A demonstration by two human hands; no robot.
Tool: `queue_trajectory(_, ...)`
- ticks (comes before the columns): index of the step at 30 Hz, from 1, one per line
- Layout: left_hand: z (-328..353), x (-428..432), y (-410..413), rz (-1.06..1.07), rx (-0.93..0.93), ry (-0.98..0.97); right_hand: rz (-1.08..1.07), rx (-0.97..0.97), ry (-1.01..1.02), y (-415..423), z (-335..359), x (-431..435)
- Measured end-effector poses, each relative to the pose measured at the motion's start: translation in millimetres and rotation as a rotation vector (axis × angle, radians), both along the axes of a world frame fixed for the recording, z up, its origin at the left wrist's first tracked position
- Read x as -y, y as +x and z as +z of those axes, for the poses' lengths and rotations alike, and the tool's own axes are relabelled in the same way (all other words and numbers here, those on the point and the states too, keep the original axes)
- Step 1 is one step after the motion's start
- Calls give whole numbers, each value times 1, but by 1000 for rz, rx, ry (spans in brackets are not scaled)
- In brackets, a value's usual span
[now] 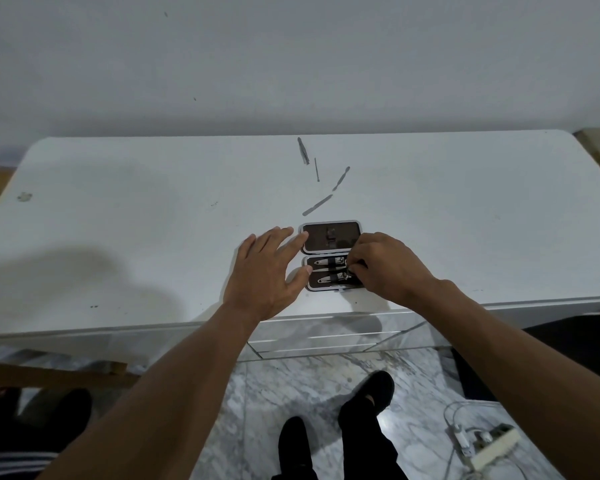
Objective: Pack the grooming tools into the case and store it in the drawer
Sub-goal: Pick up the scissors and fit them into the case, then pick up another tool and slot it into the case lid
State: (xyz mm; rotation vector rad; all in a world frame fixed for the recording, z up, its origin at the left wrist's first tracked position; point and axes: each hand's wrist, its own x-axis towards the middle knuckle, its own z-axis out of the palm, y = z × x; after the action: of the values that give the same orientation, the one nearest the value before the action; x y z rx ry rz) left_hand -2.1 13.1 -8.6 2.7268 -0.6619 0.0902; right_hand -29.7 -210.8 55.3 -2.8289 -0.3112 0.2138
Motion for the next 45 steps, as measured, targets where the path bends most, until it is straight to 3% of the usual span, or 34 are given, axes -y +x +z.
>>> queue_trajectory(16,2,0,1,1,-31,-5,-35,-49,-37,15,18,10)
queue_trajectory(29,6,1,3,5,-53,-13,-156,28,-26,138,19,-30)
queue_trajectory(35,7,0,3,9,-70,-45,-125,-37,-74,194,10,-55)
queue_trajectory(40,8,1,4,6,-101,-28,-129,-64,-173,213,1,-64)
queue_trajectory(45,6,1,4,12,-130,-3,-142,-15,-137,218,1,-62)
